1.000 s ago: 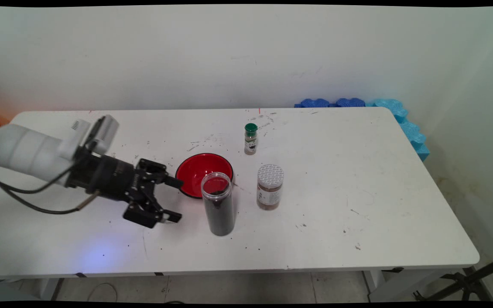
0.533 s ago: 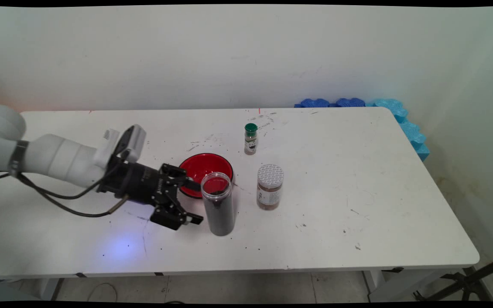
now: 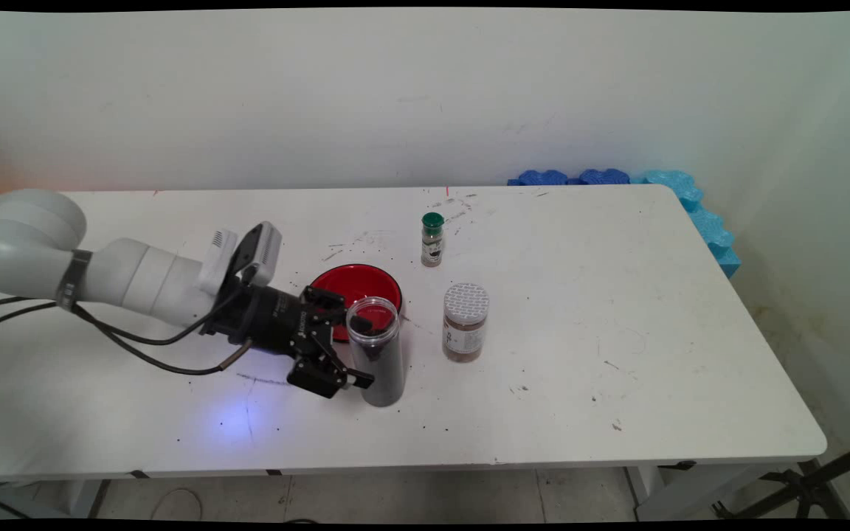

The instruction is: Pick up the black seasoning powder from the table, then pour the black seasoning powder in the red bowl

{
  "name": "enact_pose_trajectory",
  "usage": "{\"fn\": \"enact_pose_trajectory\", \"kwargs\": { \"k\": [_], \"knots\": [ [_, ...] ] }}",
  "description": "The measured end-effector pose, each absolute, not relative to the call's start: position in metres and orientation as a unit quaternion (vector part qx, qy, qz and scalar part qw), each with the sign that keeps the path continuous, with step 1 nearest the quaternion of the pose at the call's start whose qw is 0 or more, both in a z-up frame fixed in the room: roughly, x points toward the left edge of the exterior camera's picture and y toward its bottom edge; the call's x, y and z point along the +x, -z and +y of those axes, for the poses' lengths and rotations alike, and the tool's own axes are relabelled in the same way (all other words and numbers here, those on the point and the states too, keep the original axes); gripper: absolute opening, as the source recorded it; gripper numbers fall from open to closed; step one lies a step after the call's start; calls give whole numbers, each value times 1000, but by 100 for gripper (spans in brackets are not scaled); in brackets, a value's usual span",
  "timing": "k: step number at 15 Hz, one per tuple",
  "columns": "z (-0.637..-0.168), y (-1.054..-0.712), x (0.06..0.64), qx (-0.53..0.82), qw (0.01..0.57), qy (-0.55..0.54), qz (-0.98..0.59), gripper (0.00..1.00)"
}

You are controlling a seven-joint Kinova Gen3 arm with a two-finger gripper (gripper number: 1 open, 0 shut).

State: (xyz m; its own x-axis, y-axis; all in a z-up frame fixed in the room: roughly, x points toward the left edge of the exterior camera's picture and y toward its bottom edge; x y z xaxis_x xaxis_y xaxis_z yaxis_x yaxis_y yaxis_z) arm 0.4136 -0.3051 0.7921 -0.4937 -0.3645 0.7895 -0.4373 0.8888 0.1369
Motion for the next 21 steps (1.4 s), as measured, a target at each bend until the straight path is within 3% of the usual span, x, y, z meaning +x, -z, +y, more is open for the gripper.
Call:
{"fn": "enact_pose_trajectory", "kwargs": {
  "k": [8, 9, 21],
  "knots": [
    [-313, -785, 406, 226, 448, -43, -864, 100],
    [-313, -784, 405, 225, 448, -43, -864, 0],
    [-310, -819, 413, 223, 443, -19, -868, 0]
  ]
}}
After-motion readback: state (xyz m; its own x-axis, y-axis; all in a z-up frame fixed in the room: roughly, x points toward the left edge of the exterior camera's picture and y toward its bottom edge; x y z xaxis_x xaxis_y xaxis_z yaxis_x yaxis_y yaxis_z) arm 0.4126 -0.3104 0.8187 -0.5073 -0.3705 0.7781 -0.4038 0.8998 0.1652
